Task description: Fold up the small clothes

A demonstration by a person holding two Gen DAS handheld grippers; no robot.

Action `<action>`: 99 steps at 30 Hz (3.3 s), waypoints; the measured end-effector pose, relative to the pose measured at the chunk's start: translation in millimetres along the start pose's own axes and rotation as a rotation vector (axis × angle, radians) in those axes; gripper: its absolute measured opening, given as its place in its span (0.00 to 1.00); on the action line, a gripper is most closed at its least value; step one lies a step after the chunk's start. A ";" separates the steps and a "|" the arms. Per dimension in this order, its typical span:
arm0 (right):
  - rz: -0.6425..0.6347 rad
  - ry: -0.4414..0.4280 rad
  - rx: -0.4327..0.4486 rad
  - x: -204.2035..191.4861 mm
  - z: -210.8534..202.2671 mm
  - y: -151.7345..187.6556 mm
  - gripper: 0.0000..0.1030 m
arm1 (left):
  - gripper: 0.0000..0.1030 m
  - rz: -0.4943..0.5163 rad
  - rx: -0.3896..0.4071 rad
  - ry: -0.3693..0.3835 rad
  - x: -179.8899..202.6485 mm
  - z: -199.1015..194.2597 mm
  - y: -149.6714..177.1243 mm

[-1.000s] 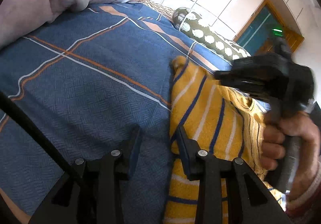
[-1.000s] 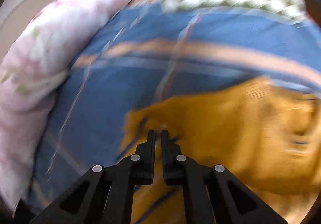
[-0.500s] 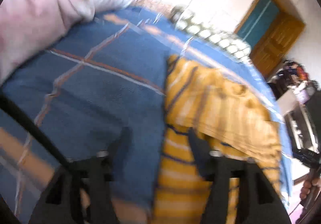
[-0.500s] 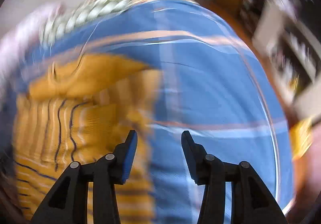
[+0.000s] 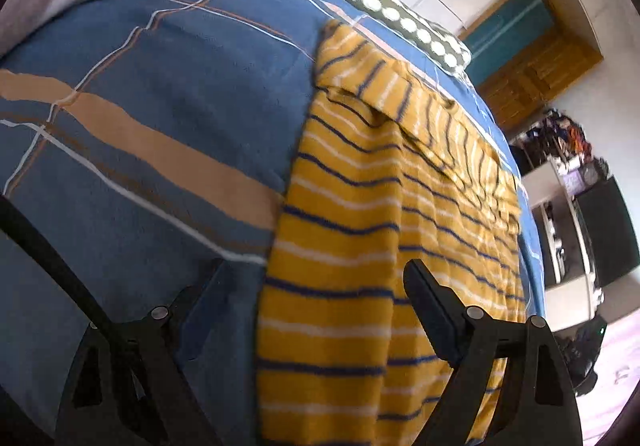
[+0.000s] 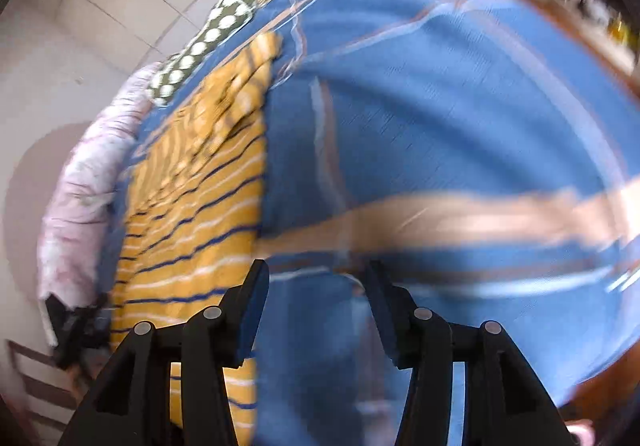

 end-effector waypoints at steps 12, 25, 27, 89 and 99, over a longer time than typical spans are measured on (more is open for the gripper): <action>-0.090 -0.069 -0.022 -40.5 6.0 42.4 0.59 | 0.80 0.073 -0.037 0.046 21.1 -27.2 52.1; -0.022 -0.216 -0.057 -57.5 8.9 73.9 0.60 | 0.59 -0.161 -0.124 0.266 1.7 -43.4 57.3; -0.013 -0.239 -0.071 -60.4 10.5 78.9 0.60 | 0.59 -0.151 -0.140 0.282 7.9 -43.0 62.5; -0.216 -0.081 0.043 -168.4 120.7 -125.3 0.14 | 0.12 0.248 0.007 -0.158 124.9 78.0 -168.6; 0.143 -0.189 -0.044 -121.7 188.0 -167.0 0.56 | 0.66 -0.112 0.041 0.179 80.7 64.8 -209.5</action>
Point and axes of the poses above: each gripper's, at about its wrist camera, not at the fingertips, and z roughly the way its jaws point, x to its right, y to its underside, the point moved 6 cm from there along z, roughly the way its jaws point, and after that the axes turned 8 degrees about x, right-handed, at the moved point
